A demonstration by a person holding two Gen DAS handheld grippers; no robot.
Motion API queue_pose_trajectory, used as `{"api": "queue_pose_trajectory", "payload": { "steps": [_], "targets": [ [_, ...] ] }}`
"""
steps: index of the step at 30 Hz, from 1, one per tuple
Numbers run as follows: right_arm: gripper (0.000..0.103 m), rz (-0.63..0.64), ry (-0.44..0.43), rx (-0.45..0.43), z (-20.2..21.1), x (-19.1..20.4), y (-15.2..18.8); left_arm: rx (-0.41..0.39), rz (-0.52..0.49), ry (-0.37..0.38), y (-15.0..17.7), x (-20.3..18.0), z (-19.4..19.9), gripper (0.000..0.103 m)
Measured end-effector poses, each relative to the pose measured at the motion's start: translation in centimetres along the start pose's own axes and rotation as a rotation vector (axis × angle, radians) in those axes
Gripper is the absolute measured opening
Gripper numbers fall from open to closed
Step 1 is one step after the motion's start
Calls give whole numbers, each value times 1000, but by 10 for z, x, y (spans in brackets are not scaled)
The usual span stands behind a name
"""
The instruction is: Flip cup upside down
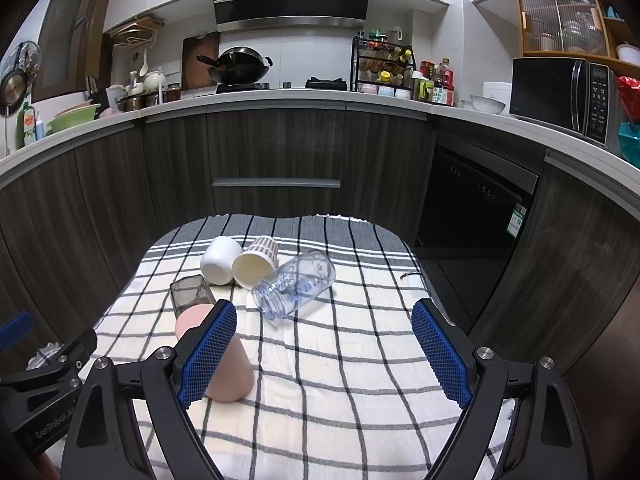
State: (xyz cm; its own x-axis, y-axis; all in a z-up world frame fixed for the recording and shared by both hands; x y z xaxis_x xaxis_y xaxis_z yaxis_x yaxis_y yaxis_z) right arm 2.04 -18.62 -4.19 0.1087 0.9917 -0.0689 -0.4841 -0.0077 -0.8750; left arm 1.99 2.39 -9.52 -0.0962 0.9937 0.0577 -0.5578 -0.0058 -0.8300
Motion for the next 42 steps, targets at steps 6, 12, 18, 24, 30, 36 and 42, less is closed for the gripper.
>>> {"api": "queue_pose_trajectory", "payload": {
  "steps": [6, 12, 18, 24, 30, 36, 42],
  "targets": [
    [89, 0, 0, 0, -1, 0, 0, 0, 0, 0, 0, 0, 0, 95],
    [89, -1, 0, -1, 0, 1, 0, 1, 0, 0, 0, 0, 0, 95],
    [89, -1, 0, -2, 0, 2, 0, 0, 0, 0, 0, 0, 0, 95],
    [89, -1, 0, -3, 0, 2, 0, -6, -7, -11, -1, -1, 1, 95],
    [89, -1, 0, -2, 0, 2, 0, -2, -11, -12, -1, -1, 1, 99],
    [89, -2, 0, -2, 0, 2, 0, -6, -9, -2, -2, -2, 3, 103],
    [89, -3, 0, -2, -1, 2, 0, 6, -2, 19, -3, -3, 1, 103]
  ]
}}
Point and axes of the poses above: each gripper's, at about its wrist camera, not at the fingertips, and z roughly against the way its jaws point, x to its left, y to its underside, the point moved 8 cm from there along -z, roughly the way its jaws point, and after that the axes turned 3 degrees about -x, right-handed, at the moved point
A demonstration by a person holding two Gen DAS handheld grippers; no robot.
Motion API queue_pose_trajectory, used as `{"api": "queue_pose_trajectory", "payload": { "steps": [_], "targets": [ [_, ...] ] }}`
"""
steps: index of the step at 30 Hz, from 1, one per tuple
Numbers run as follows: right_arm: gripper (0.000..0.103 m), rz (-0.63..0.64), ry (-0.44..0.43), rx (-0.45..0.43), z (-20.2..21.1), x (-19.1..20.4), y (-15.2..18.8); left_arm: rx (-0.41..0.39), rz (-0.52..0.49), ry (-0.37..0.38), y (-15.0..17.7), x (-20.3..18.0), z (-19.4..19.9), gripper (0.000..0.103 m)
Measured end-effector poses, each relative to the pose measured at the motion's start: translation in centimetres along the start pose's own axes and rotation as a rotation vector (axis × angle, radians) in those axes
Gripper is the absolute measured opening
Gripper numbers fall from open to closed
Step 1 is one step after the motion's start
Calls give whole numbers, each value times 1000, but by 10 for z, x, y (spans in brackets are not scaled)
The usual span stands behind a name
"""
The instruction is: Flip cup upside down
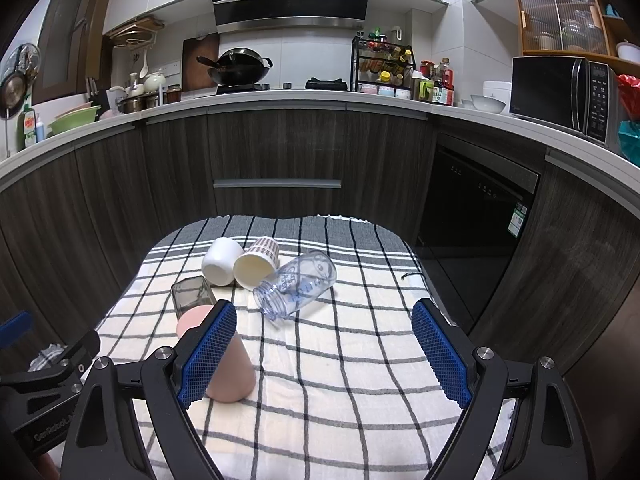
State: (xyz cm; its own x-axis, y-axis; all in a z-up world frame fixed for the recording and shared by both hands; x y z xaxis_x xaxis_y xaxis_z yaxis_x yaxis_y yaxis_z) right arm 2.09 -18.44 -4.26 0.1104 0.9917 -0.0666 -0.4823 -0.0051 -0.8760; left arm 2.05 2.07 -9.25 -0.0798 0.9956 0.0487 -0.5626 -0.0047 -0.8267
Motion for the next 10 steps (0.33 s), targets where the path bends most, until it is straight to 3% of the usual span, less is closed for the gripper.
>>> {"api": "queue_pose_trajectory", "payload": {
  "steps": [10],
  "targets": [
    [89, 1, -1, 5, -1, 0, 0, 25, 9, 6, 3, 1, -6, 103]
  ]
}}
Point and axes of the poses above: each gripper's, at about its wrist camera, not at the fingertips, and z roughly against the way its jaws point, x to its left, y to its underside, the point moved 8 cm from there along -z, roughly the way its jaws point, and after that the axes turned 3 degrees about -x, right-handed, at the moved point
